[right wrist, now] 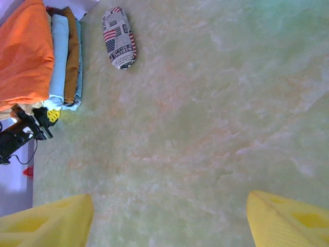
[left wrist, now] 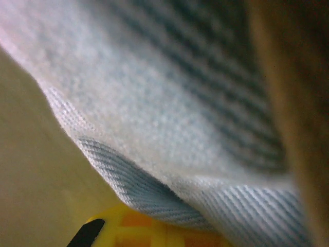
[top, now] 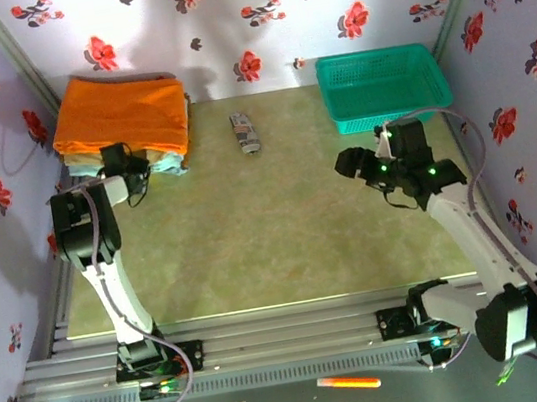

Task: Fold and stack the trousers

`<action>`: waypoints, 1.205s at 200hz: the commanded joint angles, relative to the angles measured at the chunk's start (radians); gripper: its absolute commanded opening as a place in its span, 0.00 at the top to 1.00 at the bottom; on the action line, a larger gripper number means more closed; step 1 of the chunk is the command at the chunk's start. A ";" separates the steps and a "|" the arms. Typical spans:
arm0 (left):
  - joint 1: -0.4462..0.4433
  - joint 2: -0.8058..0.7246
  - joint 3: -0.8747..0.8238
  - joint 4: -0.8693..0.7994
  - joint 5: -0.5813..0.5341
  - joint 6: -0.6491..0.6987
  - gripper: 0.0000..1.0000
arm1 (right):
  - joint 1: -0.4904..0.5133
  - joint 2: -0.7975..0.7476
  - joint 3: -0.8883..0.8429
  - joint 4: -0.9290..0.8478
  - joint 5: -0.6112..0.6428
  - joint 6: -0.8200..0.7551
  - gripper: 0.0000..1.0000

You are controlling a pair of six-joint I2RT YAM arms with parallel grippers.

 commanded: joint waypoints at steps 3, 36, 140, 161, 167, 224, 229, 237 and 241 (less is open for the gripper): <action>0.019 0.051 0.081 0.177 -0.172 -0.039 1.00 | -0.018 -0.067 -0.014 -0.089 0.047 -0.035 0.20; 0.023 -0.105 -0.150 0.293 -0.108 -0.041 1.00 | -0.022 -0.094 -0.002 -0.120 0.055 -0.040 0.20; -0.088 -1.366 -0.648 -0.364 -0.054 0.469 0.00 | -0.010 -0.126 0.065 -0.016 0.132 0.056 0.01; -0.103 -1.468 -0.554 -0.617 -0.287 0.510 0.00 | 0.008 -0.157 -0.020 0.064 0.354 0.017 0.01; -0.104 -1.477 -0.541 -0.651 -0.358 0.526 0.00 | 0.009 -0.161 -0.068 0.111 0.419 -0.046 0.01; -0.120 -1.488 -0.943 -0.035 -0.448 0.881 0.00 | 0.007 -0.222 -0.447 0.695 0.552 -0.502 0.01; -0.126 -1.472 -0.988 0.059 -0.467 0.885 0.00 | 0.006 -0.222 -0.481 0.743 0.568 -0.517 0.01; -0.131 -1.426 -1.054 0.190 -0.494 0.891 0.00 | 0.005 -0.221 -0.530 0.817 0.605 -0.524 0.01; -0.132 -1.400 -1.075 0.245 -0.502 0.900 0.00 | 0.005 -0.217 -0.555 0.856 0.628 -0.523 0.01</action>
